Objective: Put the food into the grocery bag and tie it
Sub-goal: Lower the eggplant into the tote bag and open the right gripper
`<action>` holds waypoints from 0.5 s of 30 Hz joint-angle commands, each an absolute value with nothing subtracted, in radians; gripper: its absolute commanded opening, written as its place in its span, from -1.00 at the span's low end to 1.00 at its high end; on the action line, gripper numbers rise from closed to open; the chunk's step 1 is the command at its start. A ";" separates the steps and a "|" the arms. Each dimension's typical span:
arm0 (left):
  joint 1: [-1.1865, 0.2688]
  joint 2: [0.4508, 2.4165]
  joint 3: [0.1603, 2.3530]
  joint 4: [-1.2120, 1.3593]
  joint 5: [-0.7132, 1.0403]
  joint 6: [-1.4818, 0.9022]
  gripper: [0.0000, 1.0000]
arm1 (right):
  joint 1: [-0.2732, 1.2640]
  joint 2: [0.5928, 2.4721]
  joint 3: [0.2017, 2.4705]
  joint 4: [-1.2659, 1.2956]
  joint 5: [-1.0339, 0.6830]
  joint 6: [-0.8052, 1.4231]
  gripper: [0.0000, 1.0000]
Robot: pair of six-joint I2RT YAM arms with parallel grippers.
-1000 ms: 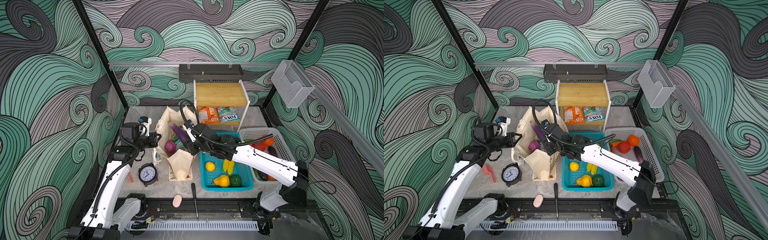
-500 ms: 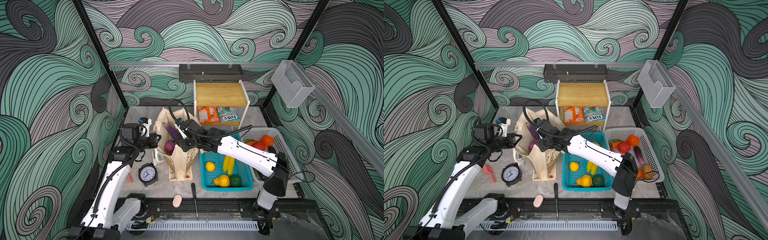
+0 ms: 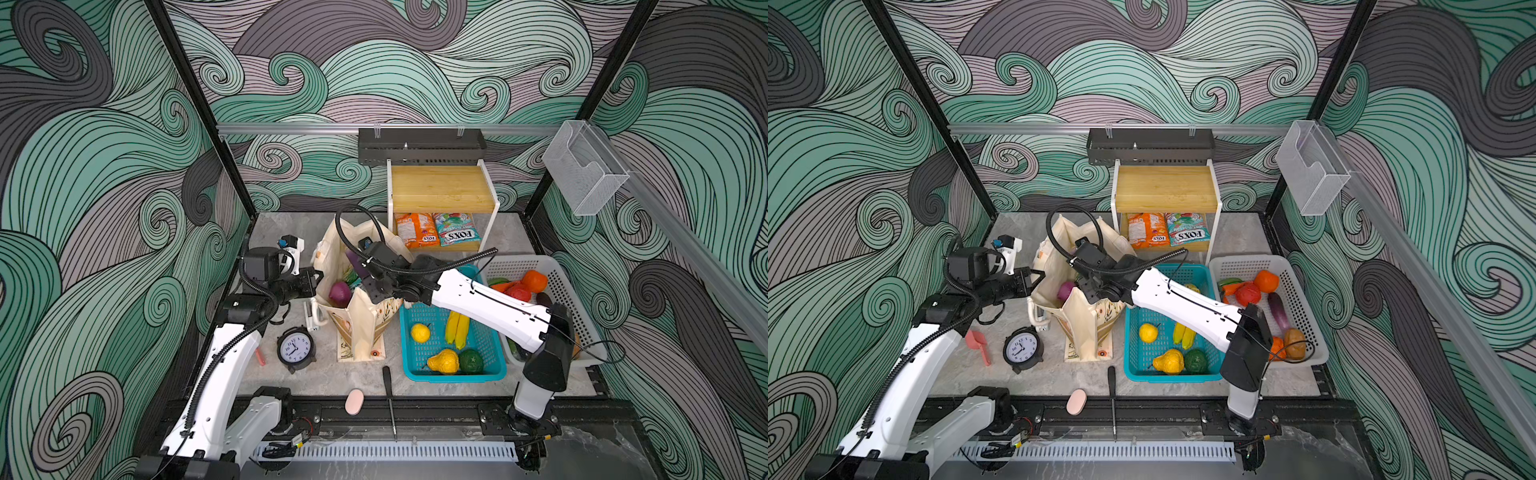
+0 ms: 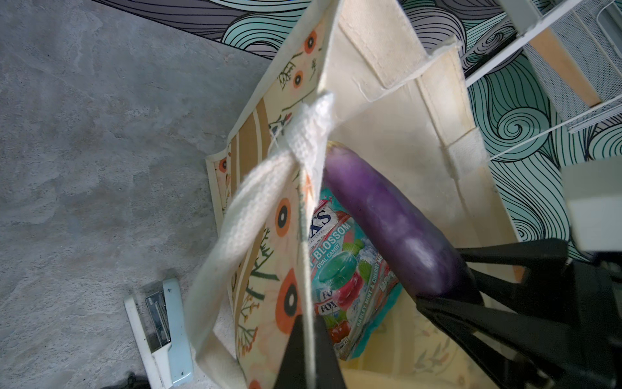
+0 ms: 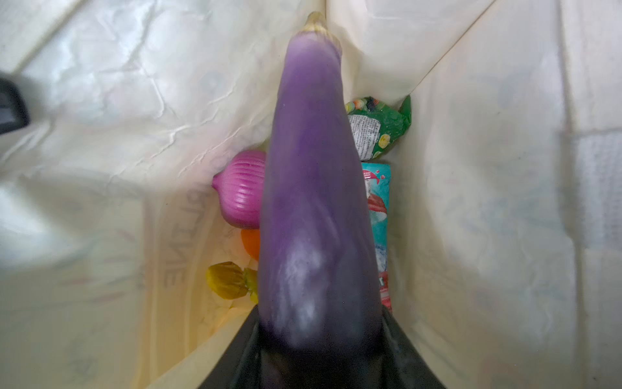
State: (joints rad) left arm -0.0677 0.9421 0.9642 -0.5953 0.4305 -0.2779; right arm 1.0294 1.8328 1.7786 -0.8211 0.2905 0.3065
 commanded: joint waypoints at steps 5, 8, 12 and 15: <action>-0.067 0.913 0.982 -0.557 0.456 -0.273 -1.00 | 1.037 2.005 1.802 -0.914 0.316 0.326 -0.32; -0.067 0.917 0.983 -0.560 0.458 -0.275 -1.00 | 1.034 2.029 1.810 -0.909 0.316 0.319 -0.26; -0.068 0.916 0.983 -0.563 0.454 -0.272 -1.00 | 1.030 2.051 1.809 -0.910 0.303 0.314 -0.12; -0.067 0.912 0.982 -0.560 0.450 -0.272 -1.00 | 1.028 2.053 1.803 -0.903 0.294 0.310 -0.02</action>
